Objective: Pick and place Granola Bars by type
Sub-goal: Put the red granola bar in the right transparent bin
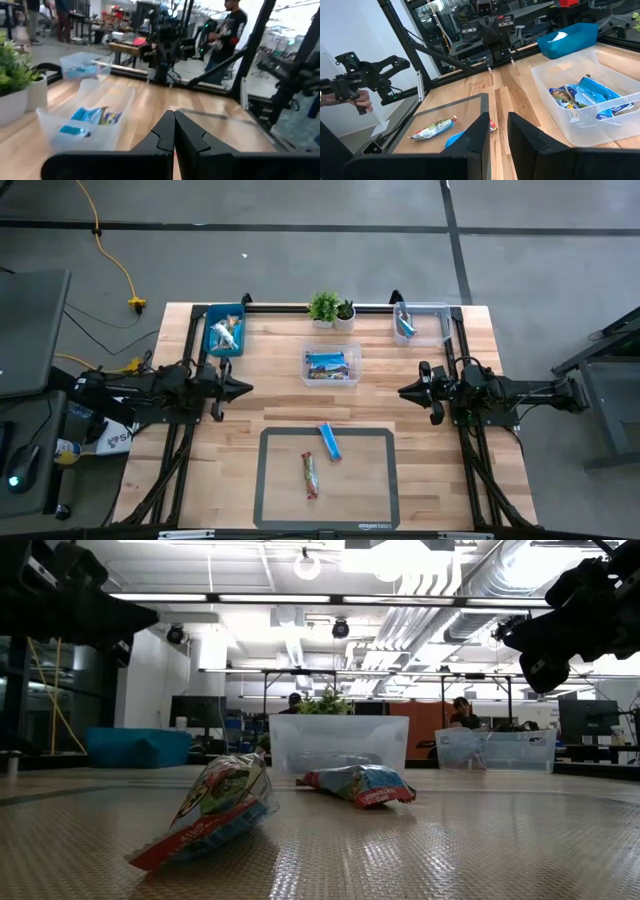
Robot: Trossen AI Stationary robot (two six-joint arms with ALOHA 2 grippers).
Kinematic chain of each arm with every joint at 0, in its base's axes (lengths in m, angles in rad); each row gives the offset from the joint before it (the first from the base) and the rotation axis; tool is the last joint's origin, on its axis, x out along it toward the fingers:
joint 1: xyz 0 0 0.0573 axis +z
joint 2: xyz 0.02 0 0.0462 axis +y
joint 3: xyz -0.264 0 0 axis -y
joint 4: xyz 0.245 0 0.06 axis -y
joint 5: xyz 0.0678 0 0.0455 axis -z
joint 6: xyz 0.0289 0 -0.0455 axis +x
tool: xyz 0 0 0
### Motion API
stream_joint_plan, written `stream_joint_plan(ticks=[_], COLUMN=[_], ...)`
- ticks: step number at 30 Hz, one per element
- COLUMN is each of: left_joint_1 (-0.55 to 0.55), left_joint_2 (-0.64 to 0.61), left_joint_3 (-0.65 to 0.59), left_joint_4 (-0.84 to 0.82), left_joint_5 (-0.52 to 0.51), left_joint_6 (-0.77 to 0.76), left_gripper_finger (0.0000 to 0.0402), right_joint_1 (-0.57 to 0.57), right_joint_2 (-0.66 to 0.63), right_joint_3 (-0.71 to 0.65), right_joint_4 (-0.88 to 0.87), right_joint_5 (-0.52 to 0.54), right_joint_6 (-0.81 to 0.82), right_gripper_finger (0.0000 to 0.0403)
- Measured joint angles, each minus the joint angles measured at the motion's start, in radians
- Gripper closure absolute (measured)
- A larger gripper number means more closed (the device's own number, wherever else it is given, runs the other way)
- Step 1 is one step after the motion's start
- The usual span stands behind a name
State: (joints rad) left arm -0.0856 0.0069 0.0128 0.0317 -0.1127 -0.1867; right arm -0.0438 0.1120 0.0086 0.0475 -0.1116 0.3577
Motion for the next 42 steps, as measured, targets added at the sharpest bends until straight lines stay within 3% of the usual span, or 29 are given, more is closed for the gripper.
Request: stream_joint_plan(ticks=[15,34,42], left_joint_1=[0.001,0.001,0.001], left_joint_2=[0.000,0.004,0.005], left_joint_3=[-0.001,-0.001,0.002], left_joint_4=[0.004,0.008,-0.011], left_joint_5=[-0.036,-0.048,-0.024], left_joint_6=[0.135,0.092,0.180], left_gripper_finger=[0.0401,0.0401,0.0401], right_joint_1=[0.000,0.000,0.000], right_joint_2=[0.000,0.000,0.000], right_joint_3=[0.000,0.000,0.000], right_joint_4=[0.000,0.000,0.000], right_joint_5=[0.000,0.000,0.000], right_joint_6=[0.000,0.000,0.000], right_gripper_finger=[0.0355,0.0352,0.0356])
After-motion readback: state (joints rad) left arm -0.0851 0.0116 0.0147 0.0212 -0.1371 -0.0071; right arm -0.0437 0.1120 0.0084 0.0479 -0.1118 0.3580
